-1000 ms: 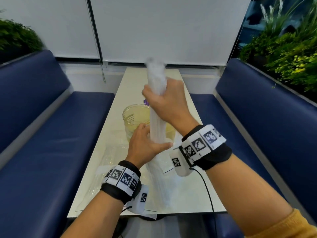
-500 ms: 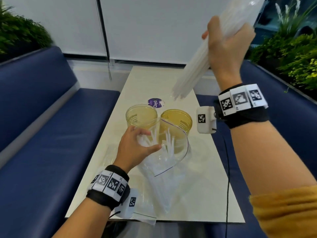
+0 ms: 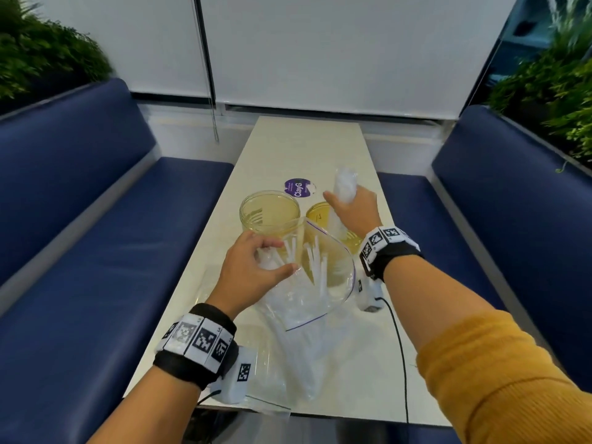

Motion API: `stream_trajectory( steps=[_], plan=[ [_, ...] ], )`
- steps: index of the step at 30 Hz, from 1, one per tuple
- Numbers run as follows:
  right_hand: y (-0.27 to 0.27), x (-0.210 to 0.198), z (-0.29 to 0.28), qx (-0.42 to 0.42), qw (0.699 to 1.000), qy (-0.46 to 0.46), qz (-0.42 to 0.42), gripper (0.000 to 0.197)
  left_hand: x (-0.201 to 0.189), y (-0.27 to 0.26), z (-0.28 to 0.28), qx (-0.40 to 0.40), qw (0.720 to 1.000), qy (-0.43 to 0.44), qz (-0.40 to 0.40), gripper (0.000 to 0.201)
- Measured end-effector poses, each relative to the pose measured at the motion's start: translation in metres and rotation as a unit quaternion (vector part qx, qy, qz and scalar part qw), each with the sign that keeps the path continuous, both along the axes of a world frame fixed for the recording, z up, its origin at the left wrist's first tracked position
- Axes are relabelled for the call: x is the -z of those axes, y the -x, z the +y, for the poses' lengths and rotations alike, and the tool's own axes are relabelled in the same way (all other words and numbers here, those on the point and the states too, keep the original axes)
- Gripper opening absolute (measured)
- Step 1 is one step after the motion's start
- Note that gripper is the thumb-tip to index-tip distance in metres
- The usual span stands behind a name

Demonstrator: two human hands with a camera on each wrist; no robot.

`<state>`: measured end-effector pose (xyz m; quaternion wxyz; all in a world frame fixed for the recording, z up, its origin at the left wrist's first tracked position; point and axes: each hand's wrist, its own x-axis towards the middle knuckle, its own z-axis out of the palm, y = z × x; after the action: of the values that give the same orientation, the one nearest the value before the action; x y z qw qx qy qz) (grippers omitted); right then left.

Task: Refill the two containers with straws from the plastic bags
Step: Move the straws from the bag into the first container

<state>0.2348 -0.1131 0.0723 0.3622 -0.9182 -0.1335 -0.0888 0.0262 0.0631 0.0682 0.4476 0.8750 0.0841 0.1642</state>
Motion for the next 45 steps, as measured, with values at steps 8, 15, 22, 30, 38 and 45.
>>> stream_trajectory(
  steps=[8,15,22,30,38,45],
  plan=[
    [0.009,-0.024,-0.017,-0.016,0.983,0.123,0.134,0.097,-0.004,-0.001,0.001,0.002,1.000,0.008,-0.019,0.024],
    [0.057,-0.103,-0.013,-0.035,0.997,0.033,-0.063,0.048,-0.010,-0.003,0.002,0.006,1.000,-0.003,-0.019,0.030],
    [0.141,-0.108,0.009,-0.206,0.933,0.246,0.164,0.056,-0.016,-0.003,0.002,0.018,1.000,-0.005,-0.005,0.040],
    [0.169,-0.037,0.019,-0.216,0.902,0.363,0.087,0.060,-0.016,0.001,0.005,0.025,0.999,0.026,0.009,0.046],
    [0.165,-0.005,0.026,-0.154,0.927,0.337,-0.057,0.032,-0.016,0.008,0.006,0.037,0.997,0.068,0.018,0.042],
    [0.153,-0.054,0.029,-0.134,0.964,0.224,-0.060,0.025,-0.009,0.014,-0.005,0.079,0.996,-0.029,0.033,0.089]
  ],
)
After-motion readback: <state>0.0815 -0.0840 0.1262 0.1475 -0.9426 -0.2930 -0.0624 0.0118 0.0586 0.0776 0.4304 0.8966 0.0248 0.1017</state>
